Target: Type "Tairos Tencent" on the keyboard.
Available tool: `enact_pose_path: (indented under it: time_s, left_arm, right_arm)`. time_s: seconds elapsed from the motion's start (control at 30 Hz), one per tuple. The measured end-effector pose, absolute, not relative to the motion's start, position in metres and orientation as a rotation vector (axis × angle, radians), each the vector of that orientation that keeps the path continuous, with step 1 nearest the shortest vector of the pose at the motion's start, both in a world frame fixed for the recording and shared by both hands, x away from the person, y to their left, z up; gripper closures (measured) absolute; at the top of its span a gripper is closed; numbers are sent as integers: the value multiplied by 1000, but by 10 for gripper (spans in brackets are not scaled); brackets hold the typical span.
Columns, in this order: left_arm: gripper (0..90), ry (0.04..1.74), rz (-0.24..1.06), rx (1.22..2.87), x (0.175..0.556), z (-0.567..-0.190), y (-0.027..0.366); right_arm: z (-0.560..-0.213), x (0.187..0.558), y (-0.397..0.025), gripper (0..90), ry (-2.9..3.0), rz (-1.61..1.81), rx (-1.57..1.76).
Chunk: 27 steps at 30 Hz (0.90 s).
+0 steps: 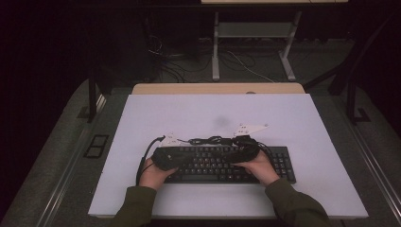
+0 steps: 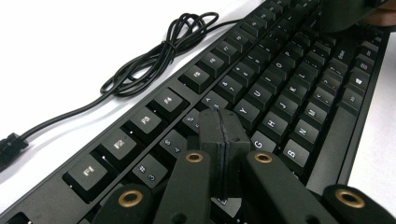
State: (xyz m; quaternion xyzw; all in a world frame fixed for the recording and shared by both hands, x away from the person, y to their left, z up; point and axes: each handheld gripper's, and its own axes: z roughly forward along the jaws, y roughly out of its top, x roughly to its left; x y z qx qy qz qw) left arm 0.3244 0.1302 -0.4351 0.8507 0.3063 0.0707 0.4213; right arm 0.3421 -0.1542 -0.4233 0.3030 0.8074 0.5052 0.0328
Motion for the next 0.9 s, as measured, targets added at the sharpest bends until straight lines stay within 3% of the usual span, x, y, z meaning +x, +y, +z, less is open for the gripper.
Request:
enact_pose_path:
  time_s: [0.9]
  left_arm:
    - [887,775,163,2126,325,-436,132]
  right_arm:
    - [-423,342,-154,326,2480,1557,934]
